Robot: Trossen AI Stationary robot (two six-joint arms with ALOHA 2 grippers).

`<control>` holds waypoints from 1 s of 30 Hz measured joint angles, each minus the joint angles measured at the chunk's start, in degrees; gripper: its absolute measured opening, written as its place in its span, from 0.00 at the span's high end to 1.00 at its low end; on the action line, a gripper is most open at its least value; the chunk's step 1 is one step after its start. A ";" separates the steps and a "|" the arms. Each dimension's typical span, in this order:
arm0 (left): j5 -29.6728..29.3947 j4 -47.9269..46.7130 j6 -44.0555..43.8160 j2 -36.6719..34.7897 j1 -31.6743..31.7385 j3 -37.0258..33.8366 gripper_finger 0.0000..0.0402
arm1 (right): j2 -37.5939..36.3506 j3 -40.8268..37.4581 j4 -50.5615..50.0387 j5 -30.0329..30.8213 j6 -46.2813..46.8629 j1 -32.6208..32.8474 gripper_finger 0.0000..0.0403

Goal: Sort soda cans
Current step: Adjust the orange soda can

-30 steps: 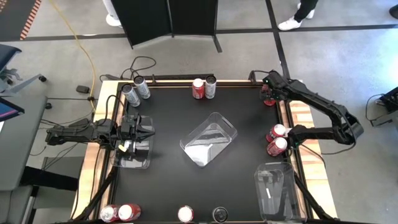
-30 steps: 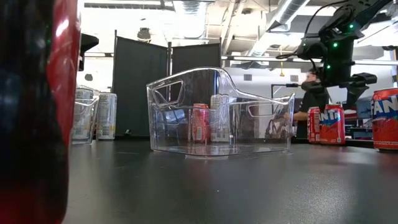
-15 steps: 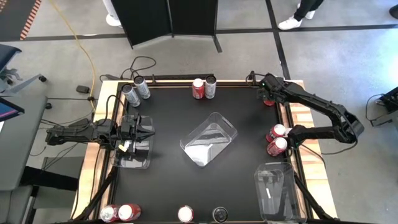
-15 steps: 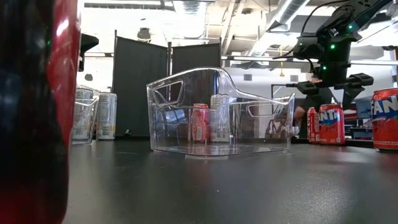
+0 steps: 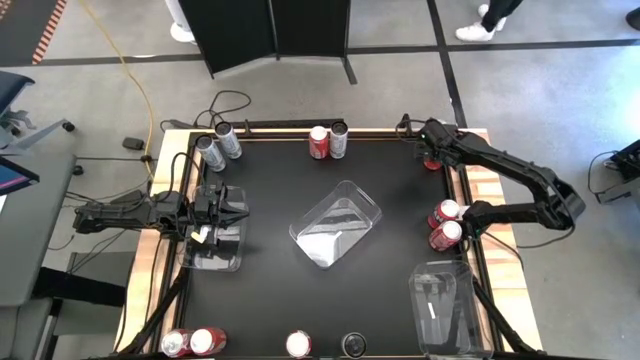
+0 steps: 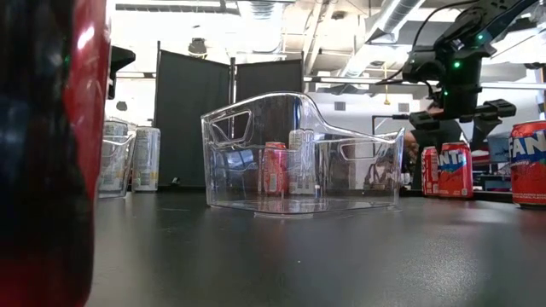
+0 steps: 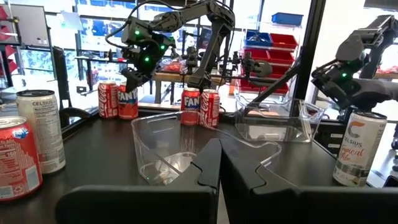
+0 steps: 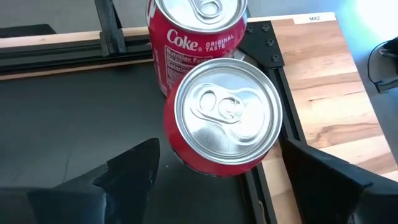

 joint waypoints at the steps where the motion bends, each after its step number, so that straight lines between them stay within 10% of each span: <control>1: 0.00 -0.02 0.00 0.00 0.01 0.00 0.99 | 0.13 0.00 0.02 0.00 0.00 0.00 0.12; 30: 0.02 -1.68 -0.44 0.00 0.02 0.00 0.99 | 4.50 -0.02 2.76 1.16 3.43 -1.99 0.09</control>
